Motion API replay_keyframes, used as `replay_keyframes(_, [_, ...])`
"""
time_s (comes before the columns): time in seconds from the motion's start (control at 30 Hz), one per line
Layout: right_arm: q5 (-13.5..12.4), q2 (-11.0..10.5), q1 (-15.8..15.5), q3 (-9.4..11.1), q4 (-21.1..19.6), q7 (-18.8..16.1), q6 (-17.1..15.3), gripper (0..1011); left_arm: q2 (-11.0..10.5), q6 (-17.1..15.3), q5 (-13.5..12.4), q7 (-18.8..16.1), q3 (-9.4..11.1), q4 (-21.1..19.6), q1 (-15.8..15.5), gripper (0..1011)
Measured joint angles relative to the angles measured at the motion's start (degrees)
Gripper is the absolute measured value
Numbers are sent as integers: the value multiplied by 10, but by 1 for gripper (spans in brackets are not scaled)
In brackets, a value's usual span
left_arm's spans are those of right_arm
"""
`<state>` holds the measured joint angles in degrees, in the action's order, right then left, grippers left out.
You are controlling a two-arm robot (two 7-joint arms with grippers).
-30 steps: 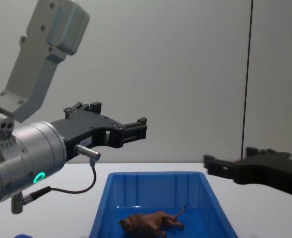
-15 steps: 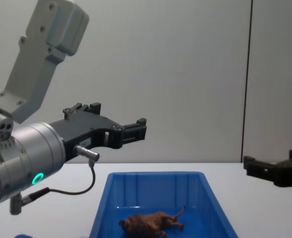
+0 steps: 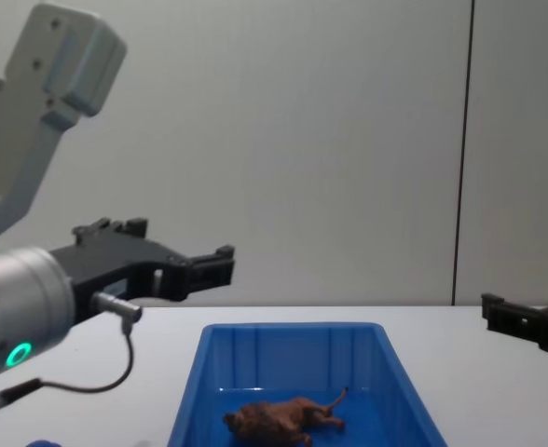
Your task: Pick up the two dolls from the table and place them into the box.
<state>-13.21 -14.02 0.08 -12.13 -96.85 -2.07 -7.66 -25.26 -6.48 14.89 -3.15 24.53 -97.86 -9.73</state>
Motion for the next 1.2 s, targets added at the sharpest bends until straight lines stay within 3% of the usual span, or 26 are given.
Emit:
replay_keyframes(0.67, [-2,-3,-5,2,-4,7,1,1001,-46,-88,85,-81,-24,-61,68,1001])
replay_keyframes(1.2, [-2,-4,-5,3,-5,8,1,1001,-58,-117,120,-97,-33,-62,96,1001])
